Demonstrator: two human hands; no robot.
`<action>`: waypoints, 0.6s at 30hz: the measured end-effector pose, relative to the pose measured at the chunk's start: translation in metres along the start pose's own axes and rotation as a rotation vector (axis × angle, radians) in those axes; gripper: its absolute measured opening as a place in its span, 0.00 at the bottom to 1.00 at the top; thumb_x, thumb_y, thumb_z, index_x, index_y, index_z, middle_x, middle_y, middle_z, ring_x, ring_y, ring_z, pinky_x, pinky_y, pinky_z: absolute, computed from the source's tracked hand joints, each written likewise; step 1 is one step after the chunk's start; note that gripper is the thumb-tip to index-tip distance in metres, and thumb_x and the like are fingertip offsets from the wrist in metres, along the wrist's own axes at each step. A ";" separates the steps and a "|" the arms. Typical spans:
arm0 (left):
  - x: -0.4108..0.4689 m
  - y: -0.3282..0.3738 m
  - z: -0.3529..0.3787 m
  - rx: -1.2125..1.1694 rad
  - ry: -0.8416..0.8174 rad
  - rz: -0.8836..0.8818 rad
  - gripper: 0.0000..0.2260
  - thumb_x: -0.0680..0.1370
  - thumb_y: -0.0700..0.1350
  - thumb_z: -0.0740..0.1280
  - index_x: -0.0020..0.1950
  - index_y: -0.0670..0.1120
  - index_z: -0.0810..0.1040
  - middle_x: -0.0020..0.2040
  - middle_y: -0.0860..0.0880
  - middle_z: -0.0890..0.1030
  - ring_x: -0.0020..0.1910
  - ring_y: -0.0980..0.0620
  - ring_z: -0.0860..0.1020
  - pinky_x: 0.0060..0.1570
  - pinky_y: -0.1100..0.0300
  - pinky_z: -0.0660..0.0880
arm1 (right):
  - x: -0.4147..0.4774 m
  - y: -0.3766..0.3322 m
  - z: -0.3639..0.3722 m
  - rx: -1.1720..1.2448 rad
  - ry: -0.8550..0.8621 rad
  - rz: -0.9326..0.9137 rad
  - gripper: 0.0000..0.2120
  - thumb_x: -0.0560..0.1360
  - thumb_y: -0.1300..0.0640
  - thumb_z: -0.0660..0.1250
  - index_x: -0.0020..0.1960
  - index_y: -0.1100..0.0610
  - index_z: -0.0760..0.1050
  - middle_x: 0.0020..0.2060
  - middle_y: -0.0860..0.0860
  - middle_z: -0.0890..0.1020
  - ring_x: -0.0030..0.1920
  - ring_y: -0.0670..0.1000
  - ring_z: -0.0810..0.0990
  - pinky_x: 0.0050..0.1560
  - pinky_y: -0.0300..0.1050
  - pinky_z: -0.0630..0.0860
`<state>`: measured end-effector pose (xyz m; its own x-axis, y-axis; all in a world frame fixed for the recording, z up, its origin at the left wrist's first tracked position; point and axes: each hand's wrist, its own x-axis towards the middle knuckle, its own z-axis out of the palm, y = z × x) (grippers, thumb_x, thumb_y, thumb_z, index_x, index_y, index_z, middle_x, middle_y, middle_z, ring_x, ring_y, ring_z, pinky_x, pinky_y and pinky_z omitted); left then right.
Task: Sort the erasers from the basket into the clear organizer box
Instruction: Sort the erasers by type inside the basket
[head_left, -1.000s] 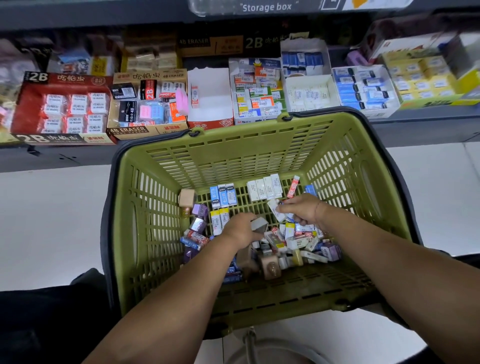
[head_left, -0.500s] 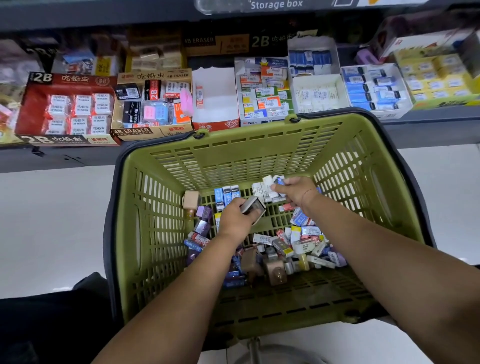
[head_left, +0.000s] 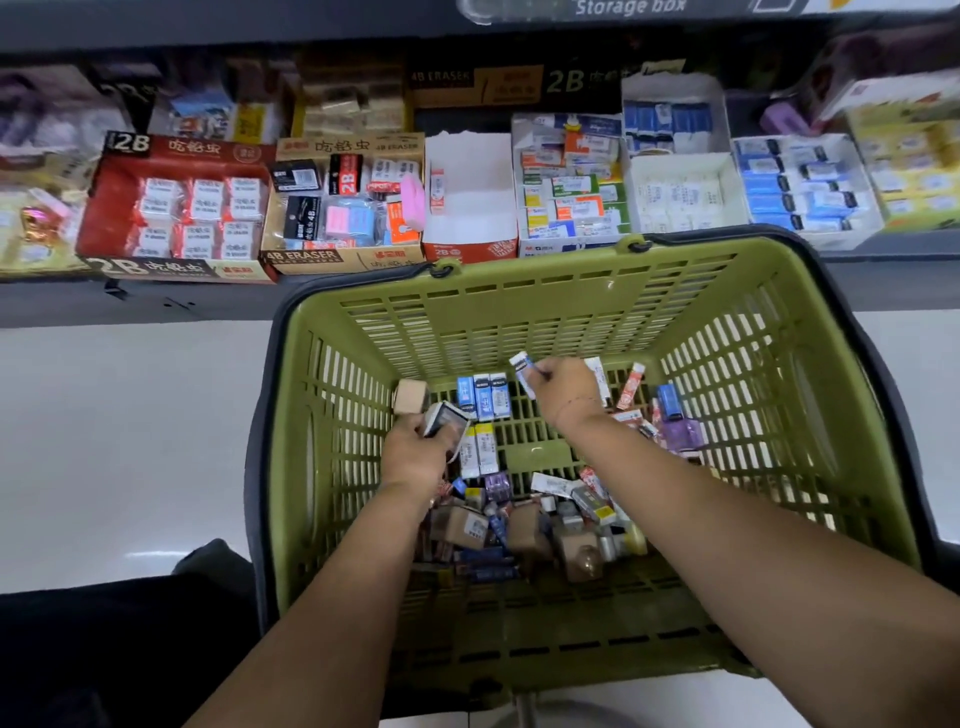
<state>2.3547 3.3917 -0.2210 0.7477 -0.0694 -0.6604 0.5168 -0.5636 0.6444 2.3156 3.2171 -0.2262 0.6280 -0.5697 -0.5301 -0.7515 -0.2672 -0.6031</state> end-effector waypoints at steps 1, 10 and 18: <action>0.001 0.000 -0.001 -0.013 0.011 -0.007 0.08 0.77 0.44 0.69 0.53 0.43 0.78 0.49 0.44 0.81 0.51 0.42 0.79 0.58 0.46 0.76 | 0.000 -0.003 0.007 0.058 -0.016 0.021 0.15 0.78 0.56 0.65 0.34 0.59 0.75 0.31 0.57 0.77 0.36 0.54 0.73 0.42 0.42 0.70; 0.001 0.000 -0.002 -0.047 0.040 -0.017 0.06 0.79 0.46 0.66 0.52 0.45 0.77 0.51 0.44 0.81 0.53 0.41 0.79 0.57 0.47 0.76 | -0.004 0.001 0.035 0.394 0.212 0.356 0.13 0.75 0.61 0.69 0.33 0.58 0.71 0.45 0.60 0.82 0.48 0.61 0.81 0.51 0.58 0.79; -0.002 0.001 0.000 -0.040 0.009 -0.035 0.05 0.79 0.47 0.66 0.53 0.48 0.76 0.48 0.49 0.79 0.53 0.42 0.80 0.58 0.48 0.76 | -0.009 -0.002 0.034 -0.007 0.145 0.175 0.09 0.76 0.59 0.66 0.46 0.65 0.81 0.42 0.61 0.84 0.44 0.59 0.82 0.43 0.44 0.77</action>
<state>2.3537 3.3910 -0.2190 0.7322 -0.0427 -0.6797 0.5590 -0.5324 0.6357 2.3185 3.2492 -0.2407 0.4525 -0.7133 -0.5353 -0.8483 -0.1592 -0.5050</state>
